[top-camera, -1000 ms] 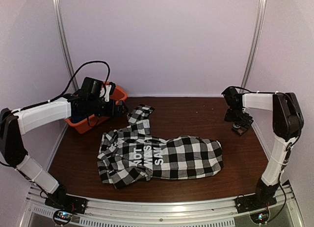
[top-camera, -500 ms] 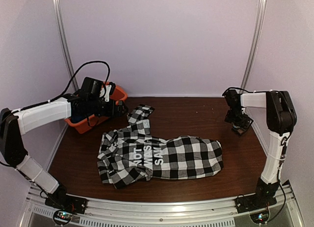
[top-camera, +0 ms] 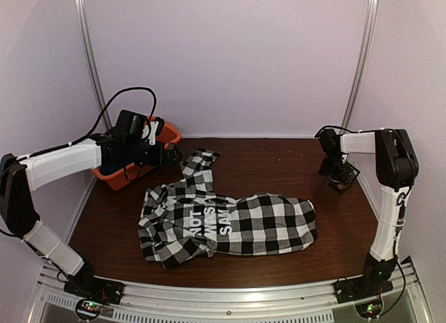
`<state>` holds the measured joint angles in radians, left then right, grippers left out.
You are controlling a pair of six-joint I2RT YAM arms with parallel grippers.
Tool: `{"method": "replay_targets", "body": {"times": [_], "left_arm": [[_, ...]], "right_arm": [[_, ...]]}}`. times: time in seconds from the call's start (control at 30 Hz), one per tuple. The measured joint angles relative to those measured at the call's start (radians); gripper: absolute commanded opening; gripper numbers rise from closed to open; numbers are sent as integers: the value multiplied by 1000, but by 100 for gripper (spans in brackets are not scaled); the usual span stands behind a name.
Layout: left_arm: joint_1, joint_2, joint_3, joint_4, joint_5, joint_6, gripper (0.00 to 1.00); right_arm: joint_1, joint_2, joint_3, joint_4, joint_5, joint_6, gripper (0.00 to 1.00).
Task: Pin the brooch onto the clothing
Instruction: Pick up the brooch from the brooch box.
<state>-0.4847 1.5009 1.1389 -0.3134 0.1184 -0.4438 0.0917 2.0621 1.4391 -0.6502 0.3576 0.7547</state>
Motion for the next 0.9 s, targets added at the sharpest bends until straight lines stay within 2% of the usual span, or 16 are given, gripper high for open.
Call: {"method": "replay_targets", "body": {"times": [0.9], "left_arm": [[0, 11, 0, 3, 17, -8, 98]], "right_arm": [[-20, 46, 44, 14, -3, -16, 75]]}}
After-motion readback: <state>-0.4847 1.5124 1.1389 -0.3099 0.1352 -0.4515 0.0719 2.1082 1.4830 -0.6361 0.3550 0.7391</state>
